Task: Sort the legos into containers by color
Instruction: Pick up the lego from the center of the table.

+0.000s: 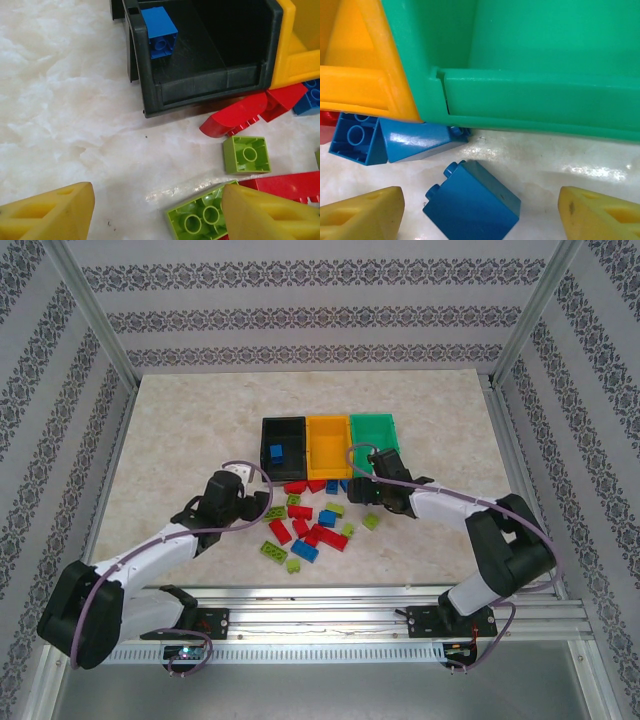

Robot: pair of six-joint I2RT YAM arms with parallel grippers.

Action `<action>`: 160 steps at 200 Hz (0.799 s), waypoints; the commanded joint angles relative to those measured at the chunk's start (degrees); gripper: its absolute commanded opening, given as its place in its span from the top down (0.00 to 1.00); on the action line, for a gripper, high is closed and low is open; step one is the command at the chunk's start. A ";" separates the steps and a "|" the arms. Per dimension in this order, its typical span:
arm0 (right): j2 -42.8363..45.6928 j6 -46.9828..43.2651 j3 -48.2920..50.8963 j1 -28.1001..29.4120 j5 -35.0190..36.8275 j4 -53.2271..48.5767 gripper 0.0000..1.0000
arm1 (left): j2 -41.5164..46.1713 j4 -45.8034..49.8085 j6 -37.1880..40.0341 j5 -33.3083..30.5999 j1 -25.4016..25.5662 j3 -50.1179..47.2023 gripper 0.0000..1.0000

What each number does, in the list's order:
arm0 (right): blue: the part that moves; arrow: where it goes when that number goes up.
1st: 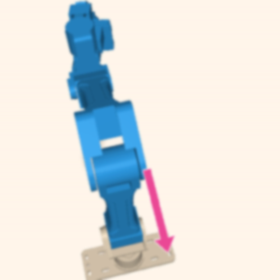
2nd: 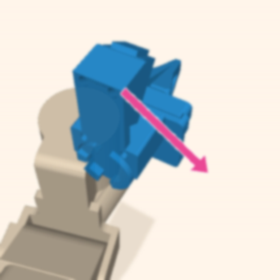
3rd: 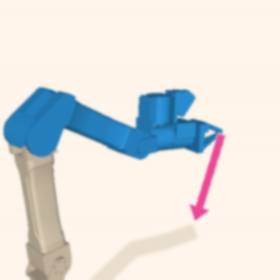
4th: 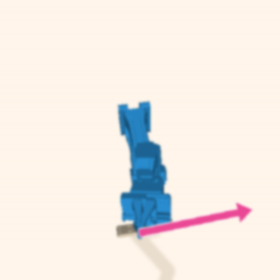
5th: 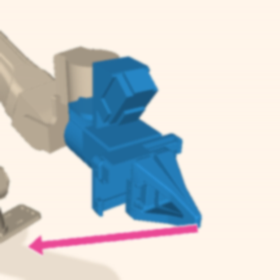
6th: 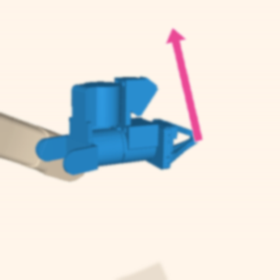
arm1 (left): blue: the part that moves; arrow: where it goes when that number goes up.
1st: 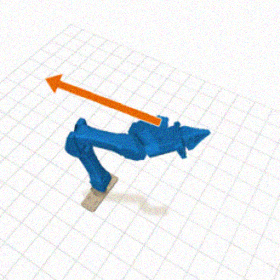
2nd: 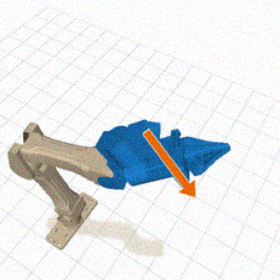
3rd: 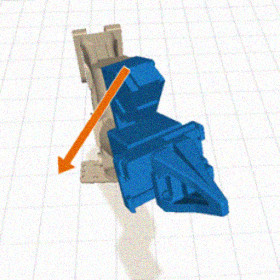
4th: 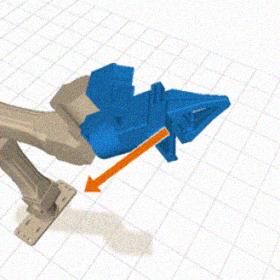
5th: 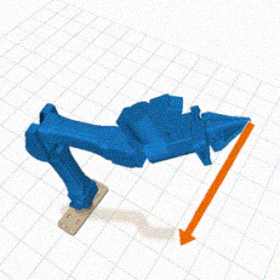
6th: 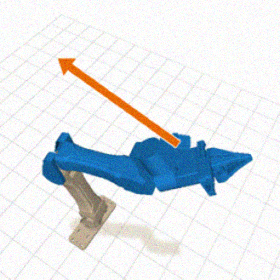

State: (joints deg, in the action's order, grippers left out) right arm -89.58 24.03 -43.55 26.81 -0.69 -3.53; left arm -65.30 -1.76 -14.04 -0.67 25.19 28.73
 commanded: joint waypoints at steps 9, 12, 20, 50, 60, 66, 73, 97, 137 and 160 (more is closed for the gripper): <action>-3.32 1.38 -2.50 1.63 1.11 -3.59 0.24 | 4.21 -2.15 2.23 -2.02 0.78 0.22 0.32; -3.59 1.55 -2.63 1.79 1.20 -3.58 0.24 | 4.62 -2.16 2.03 -2.05 0.70 0.04 0.32; -4.37 1.69 -2.80 2.11 1.44 -3.73 0.27 | 5.57 -2.57 1.56 -1.97 0.67 -0.76 0.33; -6.08 1.68 -2.88 2.76 1.29 -4.17 0.46 | 6.85 -3.52 1.06 -2.20 0.74 -2.12 0.33; -5.91 1.61 -2.85 2.81 0.62 -4.35 0.55 | 6.81 -2.72 1.36 -2.91 0.71 -1.60 0.33; -5.54 1.56 -2.69 2.81 0.36 -4.54 0.60 | 6.76 -2.27 1.53 -3.32 0.66 -1.38 0.33; -4.83 1.70 -2.43 2.98 0.30 -4.53 0.65 | 6.84 -2.12 1.49 -3.61 0.68 -1.34 0.33; -1.04 1.30 -2.35 3.72 0.90 -6.21 0.67 | 6.92 -3.05 0.99 -3.68 0.67 -1.93 0.33; 5.51 0.31 -7.25 8.45 3.67 -12.19 0.67 | 5.24 -2.73 0.35 -4.95 0.56 -1.41 0.33; 4.38 0.84 -12.78 10.29 1.71 -12.41 0.67 | 3.84 -2.46 -0.10 -5.39 0.39 -1.11 0.33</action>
State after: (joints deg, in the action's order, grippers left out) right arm -85.41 25.15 -50.22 35.31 1.23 -14.28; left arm -60.23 -3.46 -13.50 -4.60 25.19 27.59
